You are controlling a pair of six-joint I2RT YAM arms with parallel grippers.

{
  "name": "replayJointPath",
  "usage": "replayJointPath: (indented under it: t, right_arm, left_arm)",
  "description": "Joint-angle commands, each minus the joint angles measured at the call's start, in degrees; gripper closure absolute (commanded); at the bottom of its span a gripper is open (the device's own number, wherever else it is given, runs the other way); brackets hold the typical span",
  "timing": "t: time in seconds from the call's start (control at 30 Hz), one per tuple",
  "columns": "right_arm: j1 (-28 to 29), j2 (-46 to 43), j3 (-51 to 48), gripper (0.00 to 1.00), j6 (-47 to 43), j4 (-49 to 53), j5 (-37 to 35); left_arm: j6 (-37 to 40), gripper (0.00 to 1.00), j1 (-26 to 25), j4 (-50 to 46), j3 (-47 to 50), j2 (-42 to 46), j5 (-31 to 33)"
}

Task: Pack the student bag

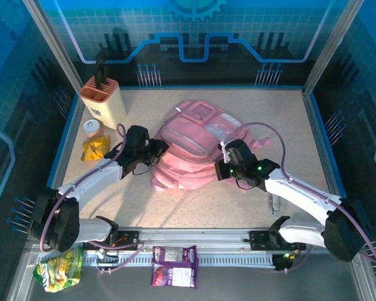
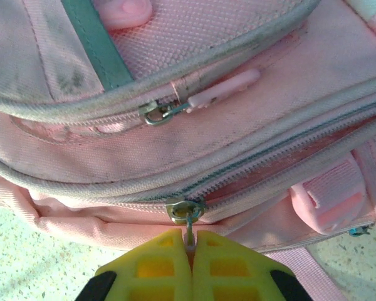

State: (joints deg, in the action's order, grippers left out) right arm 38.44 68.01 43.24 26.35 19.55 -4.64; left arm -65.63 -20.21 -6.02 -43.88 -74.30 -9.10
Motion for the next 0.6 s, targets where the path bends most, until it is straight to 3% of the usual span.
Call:
replayJointPath:
  t: [0.0, 0.07, 0.23, 0.37, 0.57]
  right_arm:
    - [0.91, 1.06, 0.85, 1.00, 2.23, 2.61, -1.02]
    - [1.07, 1.49, 0.18, 1.00, 2.61, 1.54, -0.45]
    - [1.16, 1.89, 0.09, 1.00, 2.52, 1.38, -0.71]
    - [1.24, 1.78, 0.06, 1.00, 2.30, 1.41, -0.90]
    - [1.38, 1.86, -0.20, 1.00, 2.57, 0.93, -0.67]
  left_arm:
    - [0.03, 0.52, -0.58, -1.76, 1.00, 3.80, 3.94]
    - [-2.83, 0.45, -3.46, -1.57, 3.11, 6.48, 5.98]
    - [-13.56, 0.39, -13.02, 1.26, 8.06, 9.85, 12.20]
    - [-19.92, 0.39, -18.48, 5.47, 8.12, 6.93, 14.20]
    - [-20.65, 0.44, -23.01, 5.78, 2.85, 0.14, 18.61]
